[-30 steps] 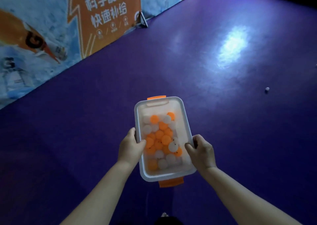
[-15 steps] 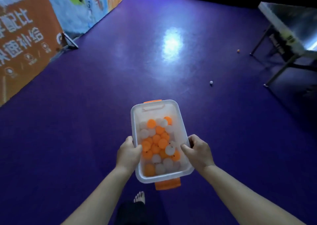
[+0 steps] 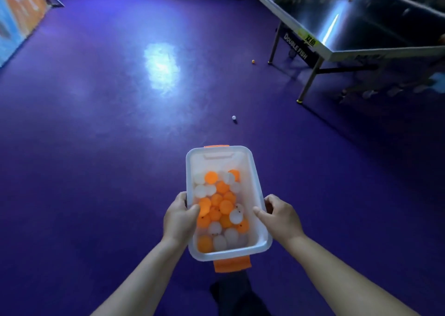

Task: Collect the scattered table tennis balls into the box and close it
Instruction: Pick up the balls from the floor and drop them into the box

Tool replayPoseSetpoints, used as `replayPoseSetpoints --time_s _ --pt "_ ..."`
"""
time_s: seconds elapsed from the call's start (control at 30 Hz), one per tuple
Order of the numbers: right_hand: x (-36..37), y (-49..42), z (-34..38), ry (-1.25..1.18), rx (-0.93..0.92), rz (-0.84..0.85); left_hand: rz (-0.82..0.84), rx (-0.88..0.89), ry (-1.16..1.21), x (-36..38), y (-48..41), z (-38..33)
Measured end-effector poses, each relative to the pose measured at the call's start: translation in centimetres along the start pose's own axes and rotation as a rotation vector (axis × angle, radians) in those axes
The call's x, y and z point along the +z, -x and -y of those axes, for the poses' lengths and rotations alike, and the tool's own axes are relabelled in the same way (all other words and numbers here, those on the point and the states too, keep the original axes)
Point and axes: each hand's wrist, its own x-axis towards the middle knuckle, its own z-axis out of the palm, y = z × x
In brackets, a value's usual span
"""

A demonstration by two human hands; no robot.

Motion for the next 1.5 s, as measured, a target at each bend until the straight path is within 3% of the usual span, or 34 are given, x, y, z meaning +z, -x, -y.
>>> replayPoseSetpoints --time_s 0.4,0.73,1.07,1.5 --pt "-7.8 -25.5 1.2 0.0 0.012 0.042 -0.018 -0.028 0.015 9.6 -20.4 -12.3" --pt "-8.2 -44.5 6.6 0.025 0.01 0.114 -0.047 -0.055 -0.008 11.1 -38.9 -17.6" --pt "-9.5 -63.6 13.7 -0.085 0.128 0.038 0.024 -0.011 -0.073 10.8 -61.1 -25.8" --pt "-14.4 -89.2 14.2 -0.086 0.255 0.056 -0.021 -0.078 -0.1 18.4 -83.2 -34.4"
